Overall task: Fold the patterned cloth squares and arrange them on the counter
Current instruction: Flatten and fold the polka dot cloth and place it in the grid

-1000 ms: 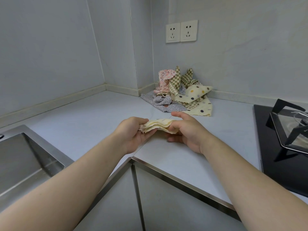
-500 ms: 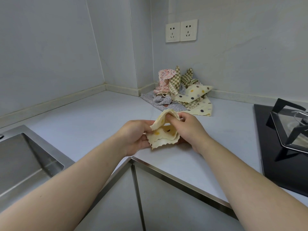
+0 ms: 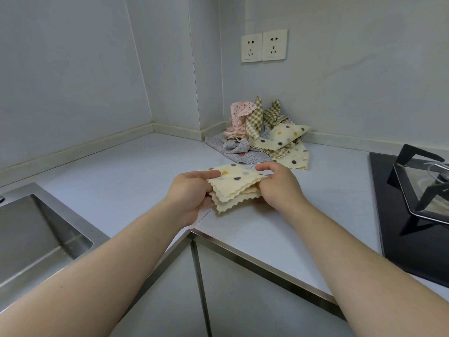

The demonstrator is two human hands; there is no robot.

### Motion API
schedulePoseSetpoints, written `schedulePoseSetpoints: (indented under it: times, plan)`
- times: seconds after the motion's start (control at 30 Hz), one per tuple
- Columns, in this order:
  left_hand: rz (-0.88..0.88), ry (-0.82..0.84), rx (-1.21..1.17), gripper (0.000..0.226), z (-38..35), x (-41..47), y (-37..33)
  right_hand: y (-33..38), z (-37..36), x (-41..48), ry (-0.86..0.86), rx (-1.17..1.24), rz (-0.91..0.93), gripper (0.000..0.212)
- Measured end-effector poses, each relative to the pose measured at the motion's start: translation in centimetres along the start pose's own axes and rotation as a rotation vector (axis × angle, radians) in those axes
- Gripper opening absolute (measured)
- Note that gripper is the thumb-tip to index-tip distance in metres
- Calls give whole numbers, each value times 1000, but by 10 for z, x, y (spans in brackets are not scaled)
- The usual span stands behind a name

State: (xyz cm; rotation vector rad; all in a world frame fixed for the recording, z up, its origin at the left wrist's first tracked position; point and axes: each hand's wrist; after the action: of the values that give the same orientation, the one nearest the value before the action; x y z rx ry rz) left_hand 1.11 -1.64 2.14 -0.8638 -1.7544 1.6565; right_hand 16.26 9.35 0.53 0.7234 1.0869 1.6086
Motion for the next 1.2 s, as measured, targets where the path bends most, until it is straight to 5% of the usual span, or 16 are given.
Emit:
schedulePoseSetpoints:
  times: [0.13,0.3,0.37,0.47,0.6,0.83,0.97,1.2]
  plan:
    - [0,-66,-98,34,1,-2,-4,1,-1,-1,84,126,-38,47]
    - [-152,-159,-45,19,6,3,-9,10,3,-12,510,625,-109,74]
    - [-251,-157,17,3,7,4,-9,15,8,-17,604,781,-155,67]
    - [-335,-78,46,27,5,-1,-10,16,11,-12,489,807,-250,40]
    - [-306,18,54,57,-3,-8,-7,14,3,-8,301,679,-201,38]
    - [17,151,-227,29,-10,-10,-4,13,-3,-17,-168,95,344,31]
    - [-164,-40,-141,24,-17,-7,5,13,-8,-24,-227,-2,470,26]
    - [-523,-292,189,34,-23,-9,16,17,-19,-23,-207,75,353,36]
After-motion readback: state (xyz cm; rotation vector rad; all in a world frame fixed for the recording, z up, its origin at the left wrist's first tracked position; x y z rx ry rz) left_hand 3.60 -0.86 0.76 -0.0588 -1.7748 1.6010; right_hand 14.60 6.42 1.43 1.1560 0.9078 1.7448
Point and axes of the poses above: each hand's wrist, its own x-axis towards the middle knuckle, its own z-axis out of the back of the hand, y = z × x, and after that the axes turned 9 degrees about -z, right-handed
